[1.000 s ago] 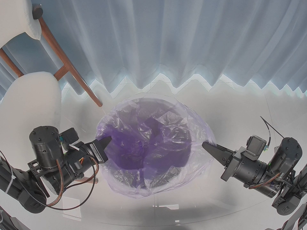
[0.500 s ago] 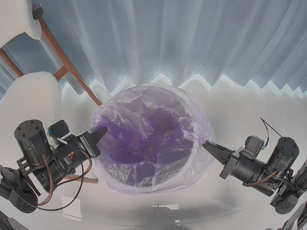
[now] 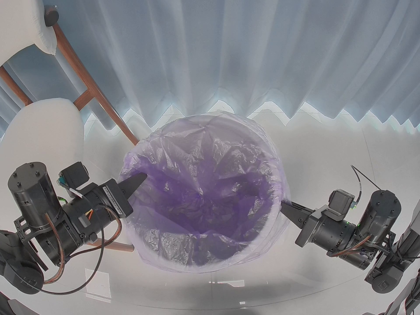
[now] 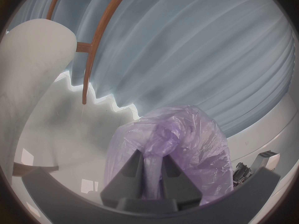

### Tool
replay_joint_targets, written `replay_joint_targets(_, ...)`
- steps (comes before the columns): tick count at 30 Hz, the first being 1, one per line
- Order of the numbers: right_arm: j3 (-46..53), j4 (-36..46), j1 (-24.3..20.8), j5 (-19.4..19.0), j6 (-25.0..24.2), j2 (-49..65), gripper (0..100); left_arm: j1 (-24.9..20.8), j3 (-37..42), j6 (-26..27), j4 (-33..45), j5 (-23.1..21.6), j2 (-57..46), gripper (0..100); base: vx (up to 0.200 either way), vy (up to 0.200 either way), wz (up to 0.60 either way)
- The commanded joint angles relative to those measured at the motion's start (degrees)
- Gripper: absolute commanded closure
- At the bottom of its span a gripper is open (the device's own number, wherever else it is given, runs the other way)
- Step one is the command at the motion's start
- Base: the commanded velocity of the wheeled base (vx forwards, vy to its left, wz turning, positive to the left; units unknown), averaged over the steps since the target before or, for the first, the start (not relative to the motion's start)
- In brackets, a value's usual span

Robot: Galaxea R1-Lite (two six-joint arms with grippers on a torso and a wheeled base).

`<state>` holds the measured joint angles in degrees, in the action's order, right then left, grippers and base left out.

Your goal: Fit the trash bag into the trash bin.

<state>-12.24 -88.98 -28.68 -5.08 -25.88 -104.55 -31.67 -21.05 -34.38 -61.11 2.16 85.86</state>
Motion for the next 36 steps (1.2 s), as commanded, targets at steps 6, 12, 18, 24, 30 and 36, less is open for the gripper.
replay_joint_targets(6,0.3,-0.9,-0.1,0.0,0.2,-1.5,100,-0.4,-0.6,-0.1,1.4,-0.1,-2.1,100,0.0,0.0,0.0)
replay_joint_targets(12,0.2,-0.9,-0.1,0.0,0.4,-2.0,100,-0.6,-0.6,-0.1,1.5,-0.1,-2.6,100,0.0,0.0,0.0)
replay_joint_targets(18,0.0,-0.9,-0.1,0.0,0.3,-2.0,100,-0.6,-0.7,-0.1,1.5,-0.1,-2.7,100,0.0,0.0,0.0)
replay_joint_targets(24,2.2,-0.9,1.1,0.6,0.2,-0.6,0,0.2,-1.4,0.0,1.6,0.0,-2.4,100,0.0,0.0,0.0)
replay_joint_targets(30,2.4,-0.8,3.8,-0.6,0.2,3.8,0,0.3,-2.0,0.2,1.9,0.4,-1.6,100,0.0,0.0,0.0)
replay_joint_targets(36,1.5,-0.4,5.1,-0.8,0.5,7.4,0,0.3,-1.9,1.0,2.4,1.8,0.2,100,0.0,0.0,0.0)
